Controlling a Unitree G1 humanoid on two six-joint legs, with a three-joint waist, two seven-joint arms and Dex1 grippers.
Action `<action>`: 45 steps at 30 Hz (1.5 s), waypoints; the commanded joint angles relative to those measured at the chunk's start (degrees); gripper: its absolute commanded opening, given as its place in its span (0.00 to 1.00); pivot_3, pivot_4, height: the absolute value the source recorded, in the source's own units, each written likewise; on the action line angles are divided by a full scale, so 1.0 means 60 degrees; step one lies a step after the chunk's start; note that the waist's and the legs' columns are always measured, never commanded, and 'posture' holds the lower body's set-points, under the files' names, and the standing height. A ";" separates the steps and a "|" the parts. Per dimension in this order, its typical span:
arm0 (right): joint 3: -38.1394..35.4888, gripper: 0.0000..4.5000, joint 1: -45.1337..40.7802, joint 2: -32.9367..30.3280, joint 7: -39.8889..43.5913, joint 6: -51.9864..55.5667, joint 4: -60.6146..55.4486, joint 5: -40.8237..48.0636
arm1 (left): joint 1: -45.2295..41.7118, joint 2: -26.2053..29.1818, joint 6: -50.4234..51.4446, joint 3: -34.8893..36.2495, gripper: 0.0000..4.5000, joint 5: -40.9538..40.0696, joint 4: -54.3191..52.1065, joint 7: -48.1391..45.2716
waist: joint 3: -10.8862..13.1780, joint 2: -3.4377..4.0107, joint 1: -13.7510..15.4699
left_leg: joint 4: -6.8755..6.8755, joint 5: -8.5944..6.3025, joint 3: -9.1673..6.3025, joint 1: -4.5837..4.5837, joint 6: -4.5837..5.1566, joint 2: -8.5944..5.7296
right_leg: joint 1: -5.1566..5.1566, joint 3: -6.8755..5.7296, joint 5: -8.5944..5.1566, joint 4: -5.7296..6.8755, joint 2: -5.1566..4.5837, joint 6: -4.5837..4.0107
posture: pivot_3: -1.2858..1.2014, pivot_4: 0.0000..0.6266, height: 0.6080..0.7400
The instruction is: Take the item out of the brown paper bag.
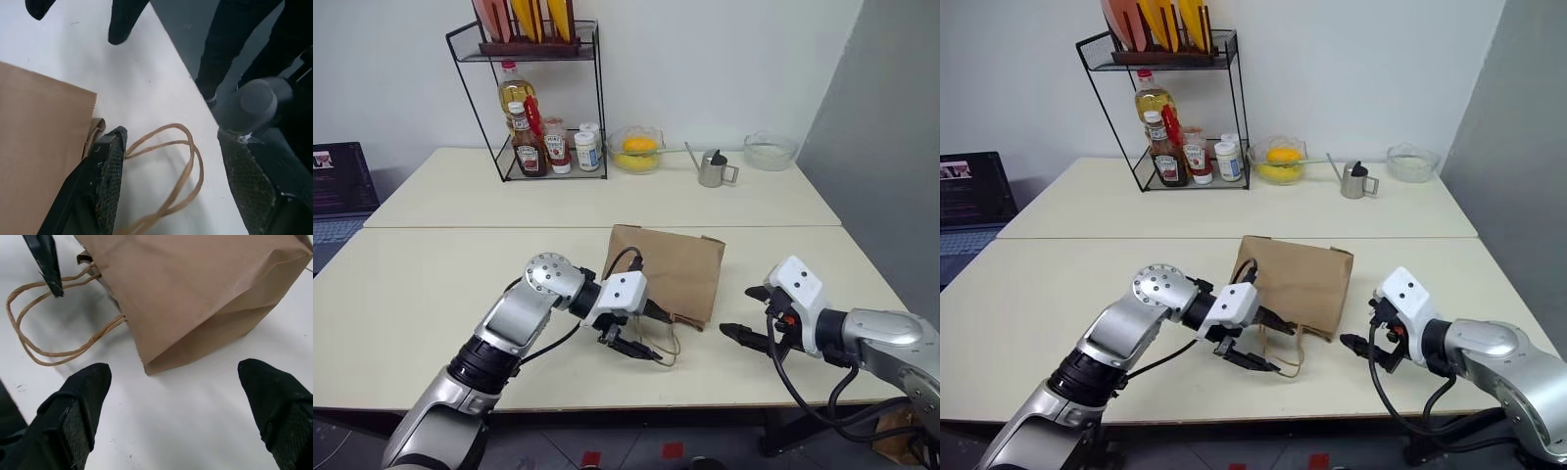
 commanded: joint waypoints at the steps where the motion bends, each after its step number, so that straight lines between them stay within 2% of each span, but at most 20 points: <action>1: -0.0524 1.00 -0.0105 0.0078 -0.0244 0.0211 -0.0504 0.0351 | -0.0086 -0.0007 -0.0847 -0.0242 0.69 0.0302 0.0350 0.0043 | 0.0000 0.0000 0.0001 | 0.0000 0.0000 -0.0001 0.0000 0.0000 0.0001 | 0.0000 0.0000 0.0000 0.0000 0.0001 0.0000 | 0.52 0.24 1.00; 7: -0.1109 1.00 0.0549 -0.0118 0.0327 0.0644 -0.1167 0.1707 | -0.0093 -0.0152 -0.1677 -0.0396 0.69 0.0648 0.0929 0.0182 | 0.0000 0.0000 0.0015 | -0.0002 0.0000 -0.0002 -0.0004 0.0000 0.0001 | 0.0001 -0.0002 -0.0001 -0.0005 0.0001 0.0000 | 0.52 0.24 1.00; 12: -0.1350 1.00 0.0902 -0.0226 0.0461 0.0680 -0.1346 0.2677 | -0.0185 -0.0438 -0.1589 -0.0324 0.69 0.0605 0.1272 0.0350 | 0.0000 -0.0001 0.0010 | 0.0002 -0.0001 -0.0001 -0.0003 0.0001 0.0000 | 0.0008 0.0001 -0.0003 -0.0014 0.0000 0.0003 | 0.52 0.24 1.00; 15: -0.1271 1.00 0.0971 -0.0228 0.0223 0.0588 -0.1320 0.2843 | -0.0248 -0.0578 -0.1449 -0.0248 0.56 0.0578 0.1391 0.0452 | 0.0000 -0.0001 0.0008 | 0.0002 0.0000 -0.0002 -0.0001 0.0001 0.0001 | 0.0010 -0.0001 -0.0004 -0.0013 0.0001 0.0006 | 0.52 0.24 1.00; 23: -0.1084 1.00 0.1531 -0.0395 0.0068 0.0207 -0.1253 0.2832 | -0.0359 -0.0537 -0.0677 -0.0022 0.00 0.0172 0.1072 0.0412 | 0.0000 -0.0001 0.0009 | 0.0002 0.0000 -0.0002 -0.0001 0.0001 0.0001 | 0.0010 0.0000 -0.0006 -0.0013 0.0001 0.0010 | 0.52 0.24 1.00; 29: -0.0670 1.00 0.1897 -0.0447 0.0110 -0.0244 -0.1217 0.2740 | -0.0599 -0.0413 0.0377 0.0156 0.00 -0.0369 0.0721 0.0296 | 0.0000 -0.0001 -0.0001 | 0.0001 -0.0001 -0.0003 0.0000 0.0001 0.0001 | 0.0011 -0.0001 -0.0008 -0.0014 0.0002 0.0013 | 0.52 0.24 1.00; 36: -0.0213 1.00 0.1751 -0.0497 0.0092 -0.0661 -0.0952 0.2590 | -0.0608 -0.0341 0.0626 0.0143 0.00 -0.0411 0.0672 0.0469 | 0.0000 -0.0001 0.0000 | 0.0001 -0.0001 -0.0002 0.0000 0.0001 0.0001 | 0.0011 0.0000 -0.0009 -0.0016 0.0002 0.0014 | 0.52 0.24 1.00; 39: -0.0109 1.00 0.1673 -0.0567 0.0101 -0.0776 -0.0860 0.2581 | -0.0550 -0.0324 0.0531 0.0167 0.14 -0.0441 0.0622 0.0489 | 0.0000 -0.0001 0.0001 | 0.0001 -0.0001 -0.0002 0.0001 0.0001 0.0001 | 0.0011 -0.0001 -0.0009 -0.0016 0.0002 0.0014 | 0.52 0.24 1.00; 41: -0.0063 1.00 0.1660 -0.0621 0.0079 -0.0862 -0.0818 0.2549 | -0.0545 -0.0365 0.0468 0.0167 0.26 -0.0366 0.0635 0.0644 | 0.0000 -0.0001 0.0002 | 0.0001 -0.0001 -0.0003 0.0000 0.0000 0.0001 | 0.0011 0.0000 -0.0010 -0.0016 0.0002 0.0014 | 0.52 0.24 1.00; 45: 0.0006 1.00 0.1624 -0.0699 0.0038 -0.0989 -0.0734 0.2501 | -0.0573 -0.0366 0.0485 0.0118 0.26 -0.0404 0.0660 0.0673 | 0.0000 -0.0001 0.0002 | 0.0001 -0.0001 -0.0002 0.0000 0.0001 0.0001 | 0.0011 0.0000 -0.0010 -0.0016 0.0001 0.0014 | 0.52 0.24 1.00</action>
